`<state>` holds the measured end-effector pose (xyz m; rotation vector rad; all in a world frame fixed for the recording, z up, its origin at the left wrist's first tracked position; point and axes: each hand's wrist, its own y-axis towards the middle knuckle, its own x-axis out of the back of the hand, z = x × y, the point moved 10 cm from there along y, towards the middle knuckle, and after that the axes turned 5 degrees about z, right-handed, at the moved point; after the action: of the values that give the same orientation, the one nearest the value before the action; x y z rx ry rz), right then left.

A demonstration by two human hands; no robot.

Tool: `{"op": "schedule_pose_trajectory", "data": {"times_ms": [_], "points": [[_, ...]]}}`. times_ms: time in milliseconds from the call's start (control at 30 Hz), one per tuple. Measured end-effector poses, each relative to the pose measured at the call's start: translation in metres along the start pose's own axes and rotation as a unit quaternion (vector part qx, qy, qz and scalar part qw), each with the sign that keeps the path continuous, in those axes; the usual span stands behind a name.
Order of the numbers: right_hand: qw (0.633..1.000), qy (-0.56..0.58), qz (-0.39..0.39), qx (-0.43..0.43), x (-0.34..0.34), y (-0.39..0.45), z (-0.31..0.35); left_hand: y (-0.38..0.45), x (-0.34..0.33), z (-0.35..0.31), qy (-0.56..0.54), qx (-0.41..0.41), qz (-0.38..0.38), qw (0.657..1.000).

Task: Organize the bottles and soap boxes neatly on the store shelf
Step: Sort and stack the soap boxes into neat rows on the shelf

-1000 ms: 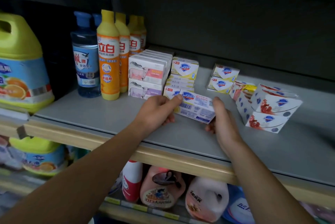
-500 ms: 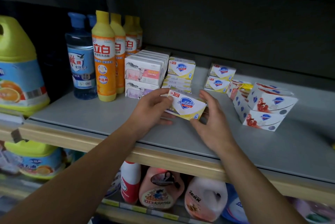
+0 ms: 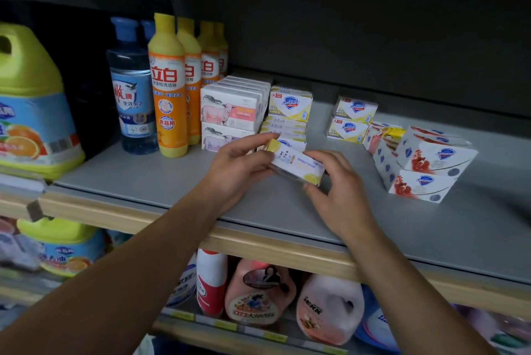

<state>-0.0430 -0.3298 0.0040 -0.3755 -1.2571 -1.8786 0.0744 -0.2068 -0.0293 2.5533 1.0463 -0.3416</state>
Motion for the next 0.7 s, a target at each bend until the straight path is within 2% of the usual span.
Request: {"op": "schedule_pose_trajectory", "data": {"times_ms": [100,167,200,267,333,433,500,600,633,700], "points": [[1.000,0.005,-0.015,-0.005,0.004,0.000,-0.001,0.000,-0.003,-0.004,0.000,-0.018,0.009,1.000],[0.998,0.044,-0.034,-0.020,0.008,0.000,-0.006,0.000,-0.001,-0.001,0.009,-0.017,-0.012,1.000],[0.995,0.080,-0.045,-0.043,0.010,0.000,-0.012,0.000,0.001,0.000,0.032,-0.016,-0.031,0.999],[0.985,0.137,-0.057,-0.093,0.012,-0.003,-0.025,0.000,0.004,0.000,0.148,-0.022,-0.057,0.987],[0.980,0.146,-0.054,-0.121,0.011,-0.004,-0.033,0.001,-0.005,-0.005,0.293,-0.045,-0.037,0.954],[0.981,0.116,-0.028,-0.155,0.004,-0.003,-0.041,0.003,-0.013,-0.005,0.480,-0.040,-0.013,0.876],[0.979,0.104,-0.018,-0.175,0.002,-0.003,-0.044,0.005,-0.014,-0.007,0.540,-0.030,0.004,0.841],[0.985,0.062,-0.004,-0.160,0.004,0.001,-0.038,0.007,-0.002,-0.021,0.577,-0.046,0.016,0.815],[0.990,0.032,0.008,-0.140,0.004,0.004,-0.033,0.007,0.005,-0.023,0.609,-0.048,0.021,0.791],[0.993,-0.031,0.046,-0.106,0.000,0.011,-0.025,0.007,0.020,-0.015,0.698,-0.020,0.033,0.715]]}}
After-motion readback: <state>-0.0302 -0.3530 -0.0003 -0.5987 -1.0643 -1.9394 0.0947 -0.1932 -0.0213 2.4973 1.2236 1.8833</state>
